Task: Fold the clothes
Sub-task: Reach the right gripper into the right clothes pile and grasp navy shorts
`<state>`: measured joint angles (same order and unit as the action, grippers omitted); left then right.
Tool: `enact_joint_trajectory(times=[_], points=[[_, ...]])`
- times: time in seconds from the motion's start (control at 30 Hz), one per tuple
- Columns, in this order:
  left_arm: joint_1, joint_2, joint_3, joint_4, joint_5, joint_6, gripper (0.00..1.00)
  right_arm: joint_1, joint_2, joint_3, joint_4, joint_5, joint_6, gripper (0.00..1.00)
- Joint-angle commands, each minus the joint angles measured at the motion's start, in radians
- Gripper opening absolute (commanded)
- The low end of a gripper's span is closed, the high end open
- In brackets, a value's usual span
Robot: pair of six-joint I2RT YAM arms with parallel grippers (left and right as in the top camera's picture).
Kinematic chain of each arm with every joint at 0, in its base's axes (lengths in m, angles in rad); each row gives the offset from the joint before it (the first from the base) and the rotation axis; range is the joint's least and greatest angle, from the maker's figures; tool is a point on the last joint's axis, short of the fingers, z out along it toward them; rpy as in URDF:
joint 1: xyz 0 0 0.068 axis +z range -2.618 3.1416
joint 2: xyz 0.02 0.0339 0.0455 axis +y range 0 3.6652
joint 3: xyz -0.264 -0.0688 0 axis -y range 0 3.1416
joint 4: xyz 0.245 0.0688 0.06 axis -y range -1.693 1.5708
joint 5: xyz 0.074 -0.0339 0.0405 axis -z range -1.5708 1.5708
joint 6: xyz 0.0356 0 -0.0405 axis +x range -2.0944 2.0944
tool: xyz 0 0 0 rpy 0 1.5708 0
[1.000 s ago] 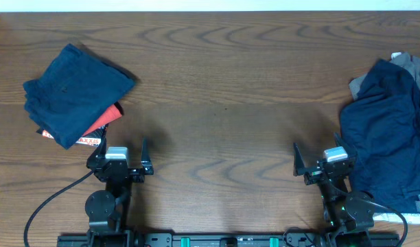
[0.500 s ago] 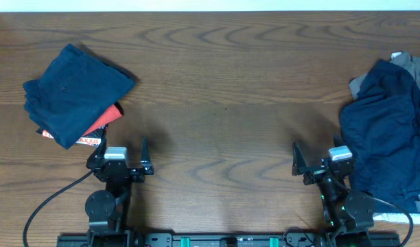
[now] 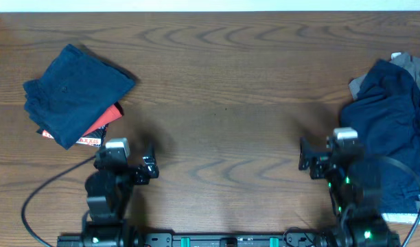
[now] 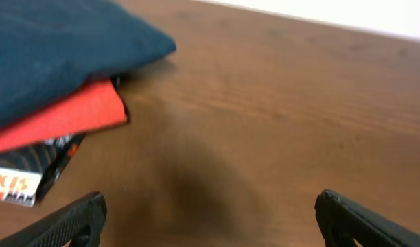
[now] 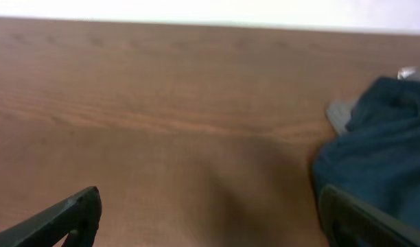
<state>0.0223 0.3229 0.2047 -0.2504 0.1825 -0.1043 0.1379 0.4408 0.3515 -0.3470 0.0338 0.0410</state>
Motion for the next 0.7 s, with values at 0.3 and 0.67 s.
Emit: enact_joint_trajectory(times=[0.3, 0.67], points=[[-0.004, 0.455, 0.481, -0.375, 0.038, -0.013, 0.98, -0.078, 0.663, 0.385, -0.09, -0.018, 0.01, 0.99], [-0.004, 0.52, 0.512, -0.42, 0.039, -0.014, 0.98, -0.174, 1.03, 0.388, 0.171, 0.358, 0.149, 0.89]])
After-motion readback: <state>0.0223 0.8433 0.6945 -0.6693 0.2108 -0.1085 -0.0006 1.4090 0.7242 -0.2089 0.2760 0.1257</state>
